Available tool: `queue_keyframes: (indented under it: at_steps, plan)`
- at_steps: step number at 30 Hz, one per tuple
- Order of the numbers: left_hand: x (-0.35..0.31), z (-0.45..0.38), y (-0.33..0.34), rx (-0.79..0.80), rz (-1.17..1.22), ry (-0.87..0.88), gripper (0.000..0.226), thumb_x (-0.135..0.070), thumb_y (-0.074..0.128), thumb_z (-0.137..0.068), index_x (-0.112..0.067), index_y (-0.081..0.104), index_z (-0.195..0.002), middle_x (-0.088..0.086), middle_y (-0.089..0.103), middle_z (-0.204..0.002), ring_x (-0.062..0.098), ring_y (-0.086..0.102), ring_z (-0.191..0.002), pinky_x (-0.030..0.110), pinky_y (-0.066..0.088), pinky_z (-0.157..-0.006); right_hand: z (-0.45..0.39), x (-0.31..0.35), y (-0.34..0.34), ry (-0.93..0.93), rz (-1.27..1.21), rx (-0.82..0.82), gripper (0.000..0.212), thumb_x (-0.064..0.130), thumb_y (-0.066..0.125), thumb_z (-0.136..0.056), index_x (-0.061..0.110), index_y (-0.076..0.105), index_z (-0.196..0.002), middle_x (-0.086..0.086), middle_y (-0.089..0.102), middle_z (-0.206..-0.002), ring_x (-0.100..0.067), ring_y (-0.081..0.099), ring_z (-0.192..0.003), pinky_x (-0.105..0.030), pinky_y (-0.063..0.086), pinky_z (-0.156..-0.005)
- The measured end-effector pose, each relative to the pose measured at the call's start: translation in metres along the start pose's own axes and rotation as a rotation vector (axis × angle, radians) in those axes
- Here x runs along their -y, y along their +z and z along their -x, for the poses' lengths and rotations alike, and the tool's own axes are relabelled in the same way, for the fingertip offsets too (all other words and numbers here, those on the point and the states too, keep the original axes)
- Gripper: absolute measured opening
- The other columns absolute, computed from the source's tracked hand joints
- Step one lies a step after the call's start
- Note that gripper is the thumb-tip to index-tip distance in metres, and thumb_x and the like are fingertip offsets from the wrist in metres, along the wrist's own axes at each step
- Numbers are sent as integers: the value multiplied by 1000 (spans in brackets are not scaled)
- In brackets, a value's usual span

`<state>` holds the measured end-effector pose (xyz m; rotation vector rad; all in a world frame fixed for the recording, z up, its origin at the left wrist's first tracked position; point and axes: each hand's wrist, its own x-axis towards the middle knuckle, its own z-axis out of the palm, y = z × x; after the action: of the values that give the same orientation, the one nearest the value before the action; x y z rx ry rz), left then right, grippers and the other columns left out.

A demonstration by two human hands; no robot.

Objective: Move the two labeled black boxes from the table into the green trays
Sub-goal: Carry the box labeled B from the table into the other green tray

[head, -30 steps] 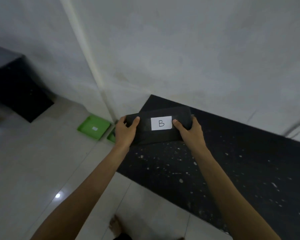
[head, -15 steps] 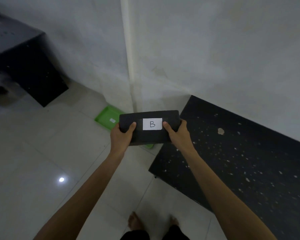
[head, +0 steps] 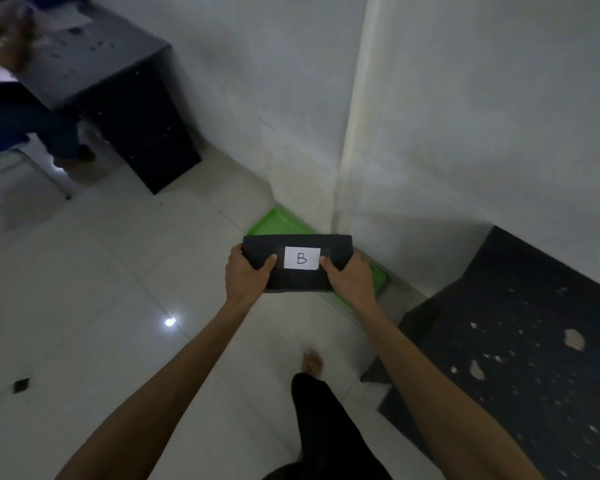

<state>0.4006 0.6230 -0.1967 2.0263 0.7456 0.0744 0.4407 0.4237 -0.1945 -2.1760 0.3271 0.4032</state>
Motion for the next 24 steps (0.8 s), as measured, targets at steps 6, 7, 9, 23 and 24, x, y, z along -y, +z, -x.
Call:
queue_keyframes:
  at_steps: [6, 7, 9, 23, 24]
  plan:
    - [4, -90, 2, 30, -85, -10, 78, -38, 79, -81, -6, 41, -141, 14, 59, -135, 31, 57, -123, 43, 50, -99, -66, 43, 47, 96, 47, 37, 79, 52, 66, -88, 2, 42, -145, -21, 41, -144, -38, 42, -135, -47, 42, -110]
    - [5, -104, 3, 34, -86, -26, 78, -37, 79, -81, -6, 40, -141, 14, 60, -133, 31, 59, -121, 40, 50, -95, -76, 48, 54, 114, 57, 40, 78, 51, 66, -89, 2, 43, -145, -21, 41, -144, -38, 42, -134, -46, 42, -109]
    - [6, -128, 3, 45, -86, -62, 78, -33, 80, -81, -5, 38, -140, 15, 61, -132, 32, 61, -119, 37, 50, -90, -93, 58, 67, 145, 64, 38, 75, 48, 66, -89, 2, 43, -144, -20, 42, -144, -37, 41, -135, -44, 41, -109]
    - [40, -381, 47, 304, -467, 161, 84, -44, 79, -76, -4, 42, -139, 17, 50, -133, 35, 47, -124, 52, 51, -95, -247, 108, 200, 358, 29, -111, 91, 40, 64, -92, 6, 12, -159, -21, 41, -149, -38, 49, -133, -47, 47, -102]
    - [52, -402, 55, 341, -483, 173, 84, -44, 78, -77, -5, 40, -141, 17, 50, -134, 35, 47, -125, 52, 51, -95, -261, 106, 216, 383, 23, -121, 91, 39, 64, -92, 7, 12, -159, -20, 42, -147, -37, 49, -132, -47, 47, -101]
